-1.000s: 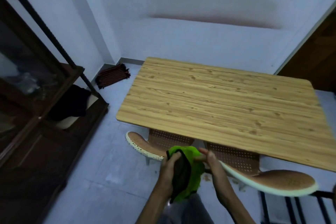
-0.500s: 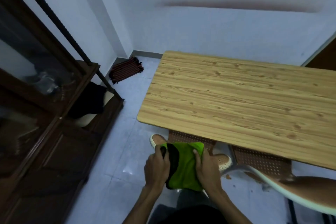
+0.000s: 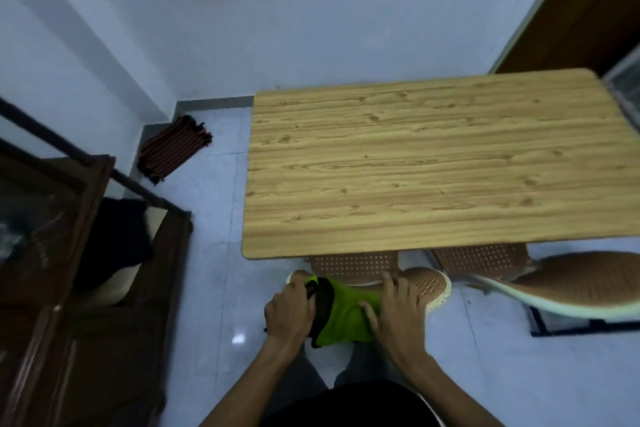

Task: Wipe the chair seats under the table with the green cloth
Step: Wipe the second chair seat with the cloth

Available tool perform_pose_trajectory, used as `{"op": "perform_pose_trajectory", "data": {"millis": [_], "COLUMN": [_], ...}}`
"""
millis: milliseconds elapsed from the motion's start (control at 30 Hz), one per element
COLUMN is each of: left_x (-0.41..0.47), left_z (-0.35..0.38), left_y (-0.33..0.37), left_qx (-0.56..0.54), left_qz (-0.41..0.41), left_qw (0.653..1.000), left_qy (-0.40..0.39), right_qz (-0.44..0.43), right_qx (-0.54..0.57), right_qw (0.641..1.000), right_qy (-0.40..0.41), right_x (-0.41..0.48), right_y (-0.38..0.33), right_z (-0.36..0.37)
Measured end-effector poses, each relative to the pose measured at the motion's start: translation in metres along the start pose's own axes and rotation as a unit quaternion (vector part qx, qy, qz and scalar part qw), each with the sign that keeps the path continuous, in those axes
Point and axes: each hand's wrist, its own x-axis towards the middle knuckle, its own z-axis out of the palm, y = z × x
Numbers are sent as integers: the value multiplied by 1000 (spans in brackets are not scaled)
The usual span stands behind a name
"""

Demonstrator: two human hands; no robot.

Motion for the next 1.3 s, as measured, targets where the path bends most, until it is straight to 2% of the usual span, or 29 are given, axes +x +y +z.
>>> {"op": "perform_pose_trajectory", "data": {"millis": [67,133,200,300,367,500,633,767,933,1033,1133,1200,1233,1300], "left_x": [7,15,27,45,58,102,142,163,163,165,160,167,174,181], "left_z": [1,3,5,5,7,2,2,16,23,19,16,17,17,17], "left_y": [-18,-35,-48,-68,-87,-130,-156,-172,-173,-173,-178,-187,-190,-187], "left_qx": [-8,-22,-29,-24,-23,15,33,9,-12,-18,-9,-1,1,-1], "left_qz": [39,93,147,195,196,208,232,220,224,210,226,216,207,200], "left_qw": [999,995,989,980,980,978,970,964,963,961,956,955,957,958], "left_qy": [-2,11,23,34,17,-26,-73,-148,-152,-178,-189,-202,-205,-204], "right_qz": [-128,-260,-308,-335,-332,-268,-151,-105,-99,-109,-117,-91,-100,-181], "right_qx": [13,-8,-49,-98,-112,-141,-188,-299,-330,-299,-217,-140,-116,-126], "right_qw": [992,966,950,936,935,942,944,896,857,882,920,949,959,958], "right_qy": [16,9,-13,-35,-56,-143,-226,-310,-383,-348,-305,-268,-237,-181], "right_x": [-8,-16,-13,-4,1,20,56,91,113,95,54,43,42,40], "right_y": [-10,-22,-28,-47,-68,-128,-190,-231,-239,-226,-203,-192,-183,-160], "right_z": [9,22,36,51,55,68,84,97,106,97,96,89,87,88]}}
